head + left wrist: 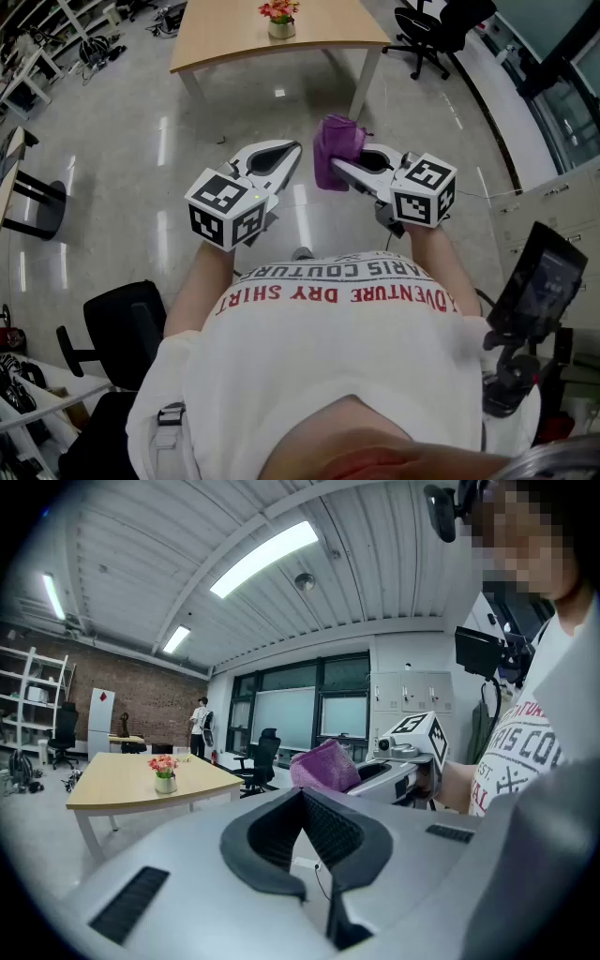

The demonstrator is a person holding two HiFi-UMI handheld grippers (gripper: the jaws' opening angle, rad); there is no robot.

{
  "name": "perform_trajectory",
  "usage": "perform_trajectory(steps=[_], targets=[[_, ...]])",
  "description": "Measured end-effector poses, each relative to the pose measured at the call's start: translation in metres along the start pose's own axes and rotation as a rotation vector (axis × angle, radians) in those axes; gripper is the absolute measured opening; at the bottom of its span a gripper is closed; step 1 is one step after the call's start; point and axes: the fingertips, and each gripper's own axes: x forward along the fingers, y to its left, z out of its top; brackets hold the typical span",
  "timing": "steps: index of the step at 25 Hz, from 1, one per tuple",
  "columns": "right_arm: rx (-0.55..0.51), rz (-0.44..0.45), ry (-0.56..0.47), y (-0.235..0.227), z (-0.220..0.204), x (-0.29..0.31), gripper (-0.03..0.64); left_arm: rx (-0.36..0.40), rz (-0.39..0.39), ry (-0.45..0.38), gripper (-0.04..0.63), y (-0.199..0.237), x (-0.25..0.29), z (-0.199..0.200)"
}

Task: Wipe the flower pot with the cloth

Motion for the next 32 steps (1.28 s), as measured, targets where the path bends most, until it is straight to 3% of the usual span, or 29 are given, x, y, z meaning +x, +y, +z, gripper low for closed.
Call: perform_trajectory(steps=[21, 25, 32], targets=[[0.047, -0.006, -0.035, -0.001, 0.000, -0.003, 0.060, -0.008, 0.008, -0.007, 0.002, 0.005, -0.004, 0.003], [0.077, -0.036, -0.009, -0.062, -0.006, 0.010, 0.060, -0.021, 0.026, 0.010, 0.002, 0.034, 0.039, 0.000], [0.149, -0.020, 0.008, -0.219, -0.022, 0.055, 0.060, -0.081, 0.066, 0.043, 0.002, 0.143, 0.170, -0.021]])
